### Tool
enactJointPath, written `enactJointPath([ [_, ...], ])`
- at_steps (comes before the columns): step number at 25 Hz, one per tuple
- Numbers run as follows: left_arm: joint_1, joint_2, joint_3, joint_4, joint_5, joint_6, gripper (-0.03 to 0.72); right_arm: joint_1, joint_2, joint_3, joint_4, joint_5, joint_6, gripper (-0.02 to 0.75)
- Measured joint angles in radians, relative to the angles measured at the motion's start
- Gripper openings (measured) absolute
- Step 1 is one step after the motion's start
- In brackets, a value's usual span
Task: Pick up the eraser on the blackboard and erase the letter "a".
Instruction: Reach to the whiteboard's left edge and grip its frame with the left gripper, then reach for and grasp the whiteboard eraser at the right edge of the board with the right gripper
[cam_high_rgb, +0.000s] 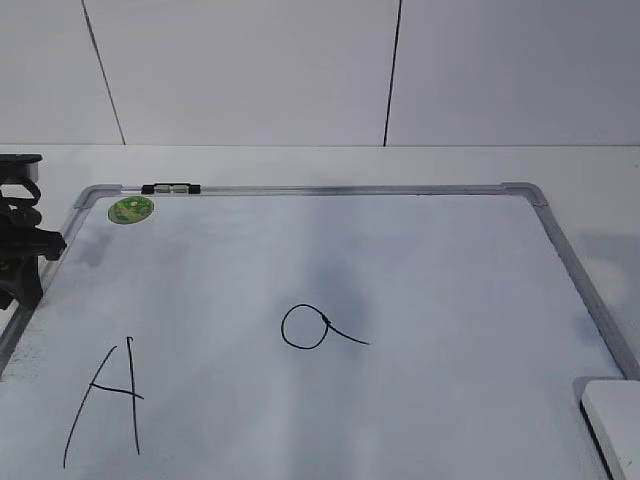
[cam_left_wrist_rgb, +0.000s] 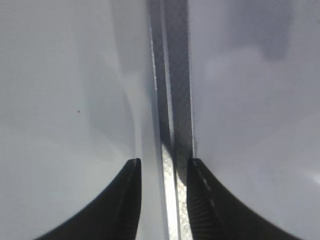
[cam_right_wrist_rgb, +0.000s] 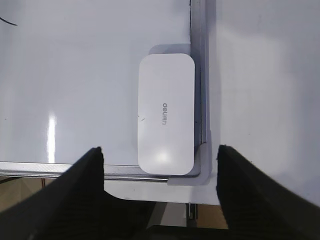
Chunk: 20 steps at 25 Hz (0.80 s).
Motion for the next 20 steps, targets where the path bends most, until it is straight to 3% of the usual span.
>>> enactJointPath([
  [20, 0.0, 0.005, 0.0, 0.008, -0.033, 0.0, 0.235, 0.0, 0.0, 0.0, 0.0, 0.0, 0.0, 0.54],
])
